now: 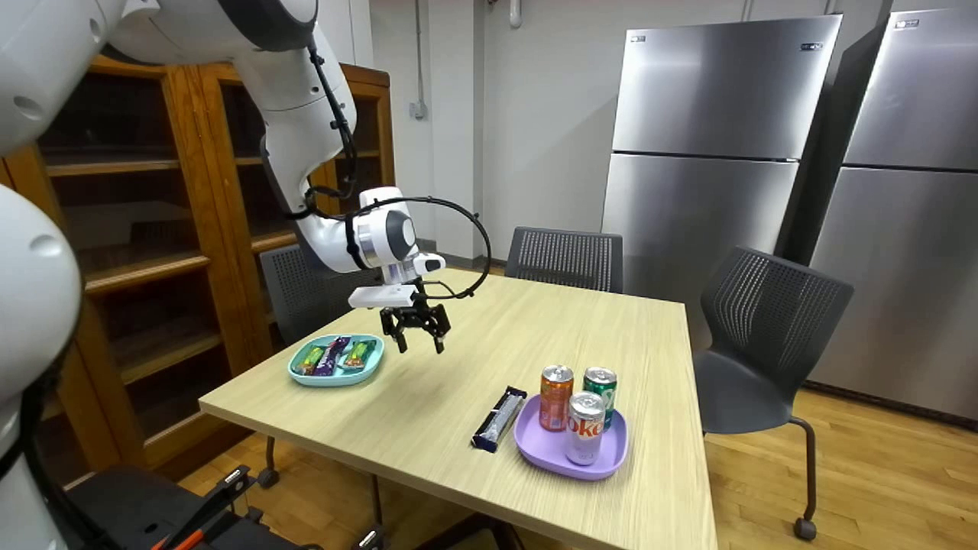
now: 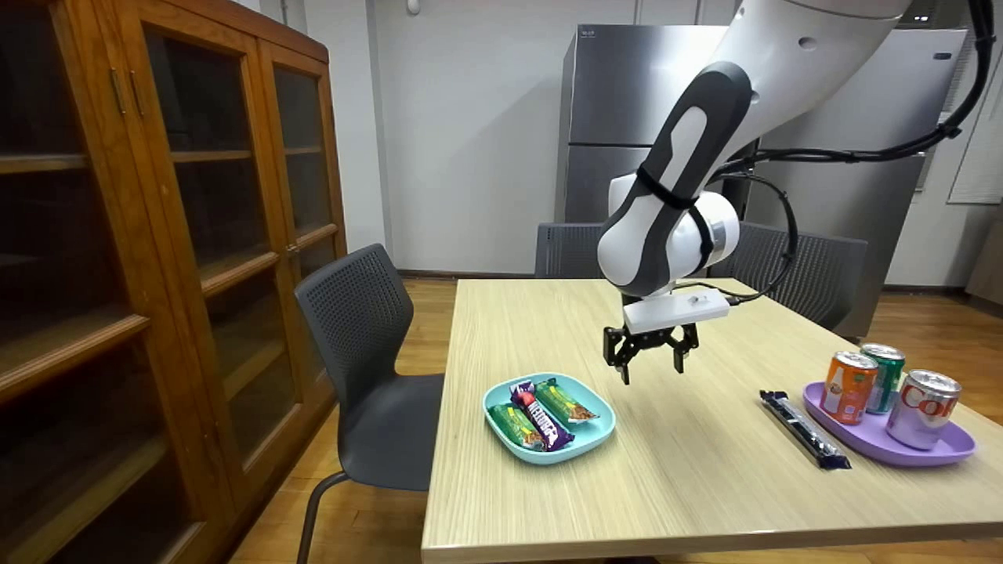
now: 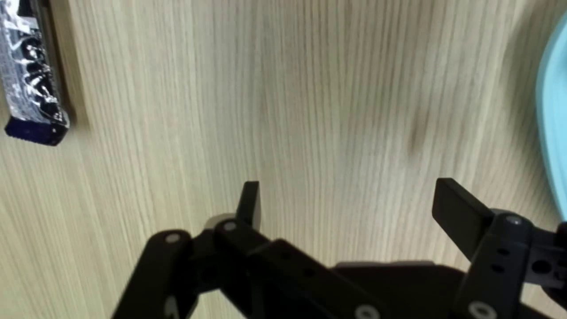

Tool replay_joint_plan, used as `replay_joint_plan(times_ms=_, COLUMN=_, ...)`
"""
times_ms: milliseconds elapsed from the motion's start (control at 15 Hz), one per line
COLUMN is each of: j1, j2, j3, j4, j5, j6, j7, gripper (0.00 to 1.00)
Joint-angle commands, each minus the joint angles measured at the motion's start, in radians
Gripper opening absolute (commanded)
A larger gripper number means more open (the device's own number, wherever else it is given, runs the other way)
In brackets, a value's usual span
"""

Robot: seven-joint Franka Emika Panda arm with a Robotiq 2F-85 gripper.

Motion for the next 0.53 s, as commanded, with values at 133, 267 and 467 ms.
replay_joint_plan(times_ms=133, j1=-0.08, j2=-0.033, j3=0.01, j4=-0.056, j5=0.064, j6=0.009, j7=-0.003, gripper=1.0)
replay_joint_plan(times_ms=267, j1=-0.113, j2=-0.031, j3=0.013, j4=-0.058, j5=0.086, j6=0.011, j7=-0.017, gripper=1.0)
replay_joint_plan(times_ms=467, j1=-0.161, j2=-0.027, j3=0.018, j4=-0.057, j5=0.107, j6=0.008, j7=-0.041, gripper=1.0)
